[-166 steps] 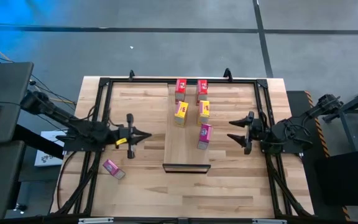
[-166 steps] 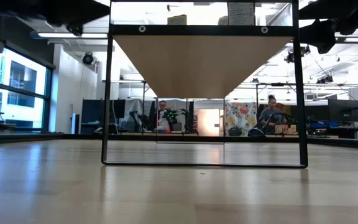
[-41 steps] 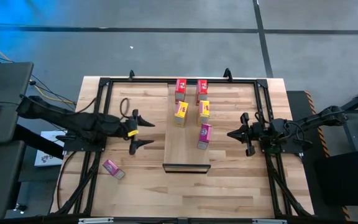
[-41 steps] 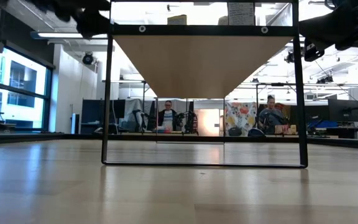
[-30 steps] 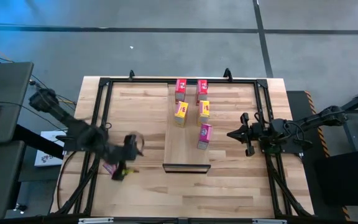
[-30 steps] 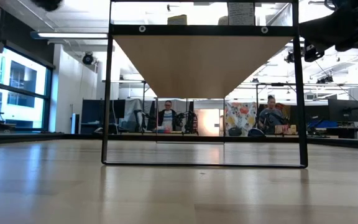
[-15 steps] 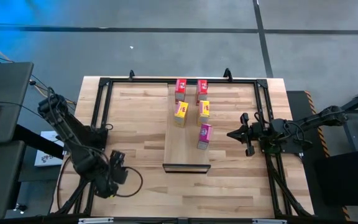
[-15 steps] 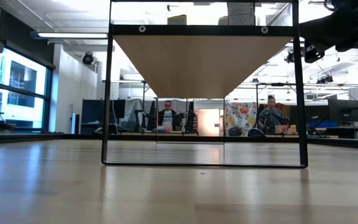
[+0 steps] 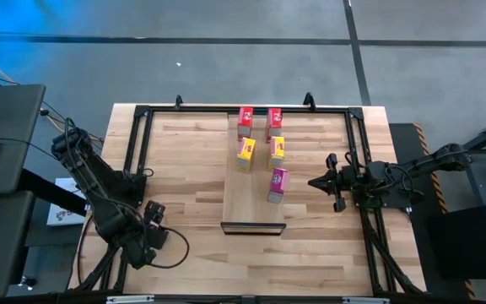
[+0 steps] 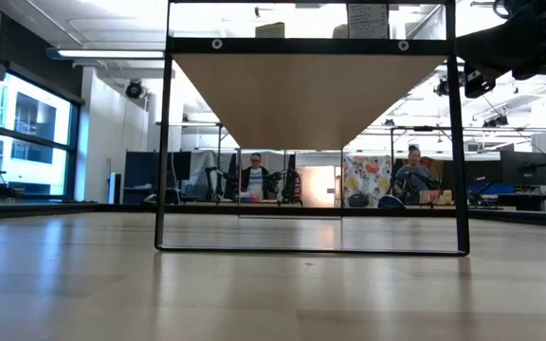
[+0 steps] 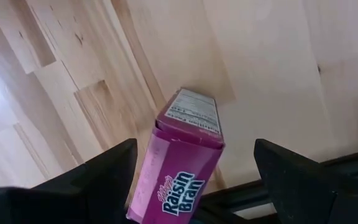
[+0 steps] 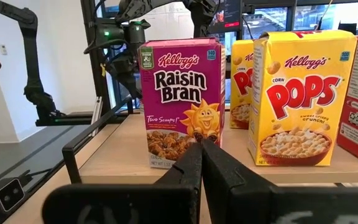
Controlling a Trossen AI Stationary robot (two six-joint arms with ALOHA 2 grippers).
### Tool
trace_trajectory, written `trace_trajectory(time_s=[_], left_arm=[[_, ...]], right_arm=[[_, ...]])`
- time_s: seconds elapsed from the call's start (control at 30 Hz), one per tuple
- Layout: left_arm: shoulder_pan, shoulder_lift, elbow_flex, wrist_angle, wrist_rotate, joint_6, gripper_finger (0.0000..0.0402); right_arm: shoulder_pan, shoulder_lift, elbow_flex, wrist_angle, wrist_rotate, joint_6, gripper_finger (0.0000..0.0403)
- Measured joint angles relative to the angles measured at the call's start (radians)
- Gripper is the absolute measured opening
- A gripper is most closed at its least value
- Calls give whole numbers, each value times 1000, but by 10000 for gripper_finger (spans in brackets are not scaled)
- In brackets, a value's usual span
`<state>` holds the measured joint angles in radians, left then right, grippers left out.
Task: Stack cereal on shelf
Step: Put the purple cereal box on the shelf aligned with the other purple cereal box
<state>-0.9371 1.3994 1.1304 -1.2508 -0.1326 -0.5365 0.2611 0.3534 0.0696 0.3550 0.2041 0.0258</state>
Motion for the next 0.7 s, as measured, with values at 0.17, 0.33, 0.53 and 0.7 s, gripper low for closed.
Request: trace_trajectory(time_s=[0.17, 0.33, 0.53, 0.7], left_arm=[[-12, 0, -8, -14, -7, 63, 314], [-12, 0, -67, -13, -30, 128, 314], [-12, 0, -118, -4, -27, 120, 314], [-12, -1, -154, 47, -26, 121, 314]], right_arm=[[0, 0, 0, 0, 1, 1, 0], [0, 0, 0, 0, 0, 20, 0], [0, 0, 0, 0, 0, 19, 0], [0, 0, 0, 0, 9, 19, 0]])
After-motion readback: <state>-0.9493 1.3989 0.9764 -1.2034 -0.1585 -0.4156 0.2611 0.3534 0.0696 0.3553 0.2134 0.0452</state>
